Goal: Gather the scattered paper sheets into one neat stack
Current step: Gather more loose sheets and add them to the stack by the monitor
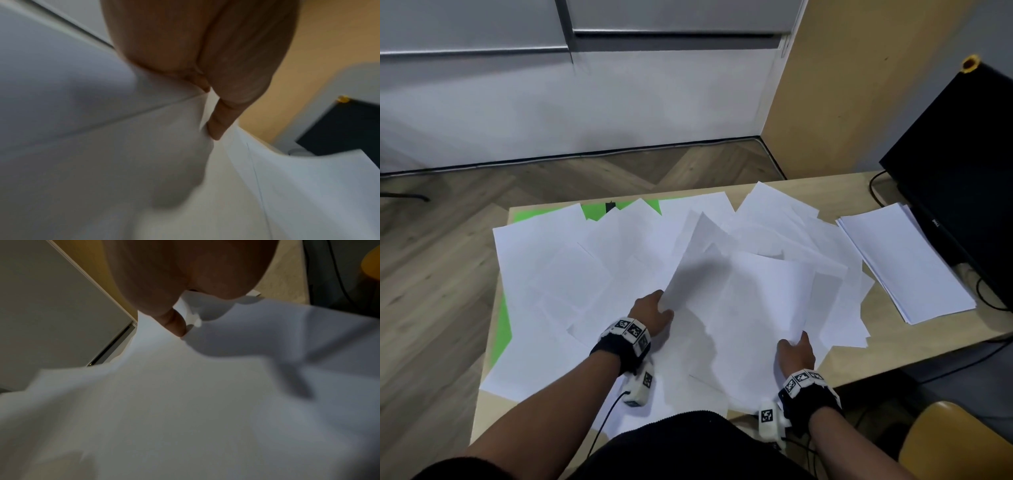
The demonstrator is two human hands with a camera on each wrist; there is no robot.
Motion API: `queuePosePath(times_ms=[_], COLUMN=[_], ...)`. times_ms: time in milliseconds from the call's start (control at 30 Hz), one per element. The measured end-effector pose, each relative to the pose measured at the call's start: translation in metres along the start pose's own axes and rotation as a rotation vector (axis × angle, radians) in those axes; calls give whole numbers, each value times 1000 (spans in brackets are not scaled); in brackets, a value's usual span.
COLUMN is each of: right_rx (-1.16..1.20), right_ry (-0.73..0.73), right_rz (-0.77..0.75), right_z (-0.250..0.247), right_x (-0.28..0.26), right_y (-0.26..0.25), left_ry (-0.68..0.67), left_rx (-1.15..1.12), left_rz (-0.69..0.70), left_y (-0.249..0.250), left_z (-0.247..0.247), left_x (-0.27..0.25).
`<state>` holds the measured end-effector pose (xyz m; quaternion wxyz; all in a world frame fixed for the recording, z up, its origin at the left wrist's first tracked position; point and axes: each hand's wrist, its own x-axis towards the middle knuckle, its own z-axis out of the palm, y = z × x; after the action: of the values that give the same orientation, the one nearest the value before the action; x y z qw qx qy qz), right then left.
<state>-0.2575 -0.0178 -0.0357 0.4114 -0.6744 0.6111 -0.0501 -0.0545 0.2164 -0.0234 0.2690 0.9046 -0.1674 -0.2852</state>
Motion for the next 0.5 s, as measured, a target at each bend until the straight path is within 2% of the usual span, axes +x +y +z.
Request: queuePosePath(times_ms=[133,400,500], right_rx=[29,62,59], right_ry=[-14,-18,-7], right_rz=[21,19,6], right_z=[-2,-2,-2], right_x=[2,-2,-7], right_y=[1,-1,-6], left_ry=[41,248,323], left_rx=[-41,-201,-235], left_rz=[-34,-289,-317], left_y=[-10,-44,-51], left_z=[-12,-51,-58], left_x=[0,-3,-5])
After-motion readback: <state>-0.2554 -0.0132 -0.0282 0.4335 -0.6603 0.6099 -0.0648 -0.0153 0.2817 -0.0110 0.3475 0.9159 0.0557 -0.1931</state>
